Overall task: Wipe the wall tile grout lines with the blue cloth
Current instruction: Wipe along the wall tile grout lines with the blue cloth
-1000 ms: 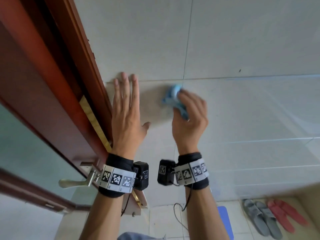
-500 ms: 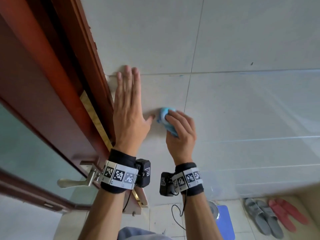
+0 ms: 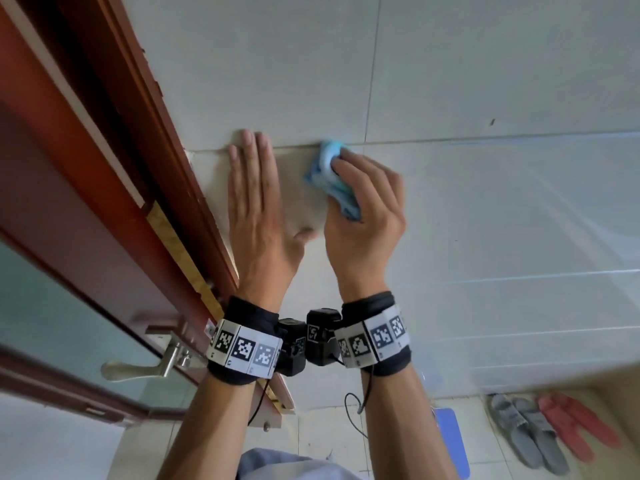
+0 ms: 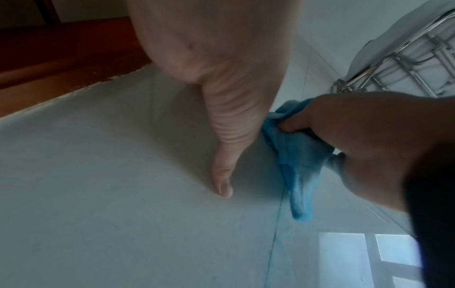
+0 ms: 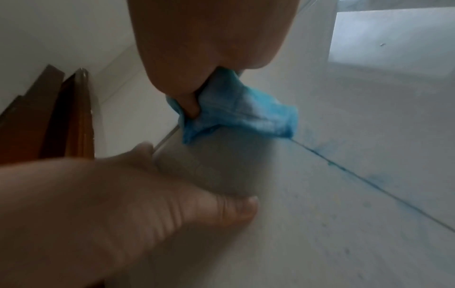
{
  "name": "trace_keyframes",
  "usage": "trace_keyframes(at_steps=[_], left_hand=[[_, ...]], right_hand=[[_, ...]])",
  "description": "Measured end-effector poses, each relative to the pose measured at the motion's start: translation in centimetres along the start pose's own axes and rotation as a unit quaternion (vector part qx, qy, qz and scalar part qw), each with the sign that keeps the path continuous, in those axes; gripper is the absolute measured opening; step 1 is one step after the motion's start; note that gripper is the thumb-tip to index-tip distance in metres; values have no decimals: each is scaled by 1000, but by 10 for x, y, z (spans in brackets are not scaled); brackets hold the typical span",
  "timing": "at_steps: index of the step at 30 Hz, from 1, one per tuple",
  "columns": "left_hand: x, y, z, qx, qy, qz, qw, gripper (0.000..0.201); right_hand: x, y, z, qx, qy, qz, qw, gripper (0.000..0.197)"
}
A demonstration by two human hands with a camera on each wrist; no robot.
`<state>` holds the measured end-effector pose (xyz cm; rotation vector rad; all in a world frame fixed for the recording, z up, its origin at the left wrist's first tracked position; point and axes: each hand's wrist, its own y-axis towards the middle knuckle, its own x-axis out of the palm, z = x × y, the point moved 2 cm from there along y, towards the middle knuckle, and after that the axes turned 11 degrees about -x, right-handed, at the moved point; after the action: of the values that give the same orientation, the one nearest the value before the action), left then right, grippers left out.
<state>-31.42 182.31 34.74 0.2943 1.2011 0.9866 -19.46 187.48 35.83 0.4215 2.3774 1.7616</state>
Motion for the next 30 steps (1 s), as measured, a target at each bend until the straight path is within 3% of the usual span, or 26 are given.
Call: trace_keyframes(at_steps=[4,9,15,20,22,26,30], left_hand=[[-1,1,-2,0,52,-7,999,152],[-3,0,-3,0,69,-10,998,151],[-3,-2,3,-9,62,-4,998,151],[-6,-8,4,-38,55,13,998,151],[-5,-9,2,-54,24,9,998,151],[-2,-6,-4,-35,15,16,999,144],[-1,-5,-7,-29,42,12,999,147]], right_hand=[[-13,9,5,45,-31,14,998,30],[-7,10,-4,84,-63,61,993,34],[-29,16,13,62,-39,-3,997,31],[-43,7,29,125,-67,95,985,32],[-29,2,20,101,-38,72,992,30],[0,-13,-2,30,36,-60,997,23],[-8,-13,8,16,25,-75,997,26]])
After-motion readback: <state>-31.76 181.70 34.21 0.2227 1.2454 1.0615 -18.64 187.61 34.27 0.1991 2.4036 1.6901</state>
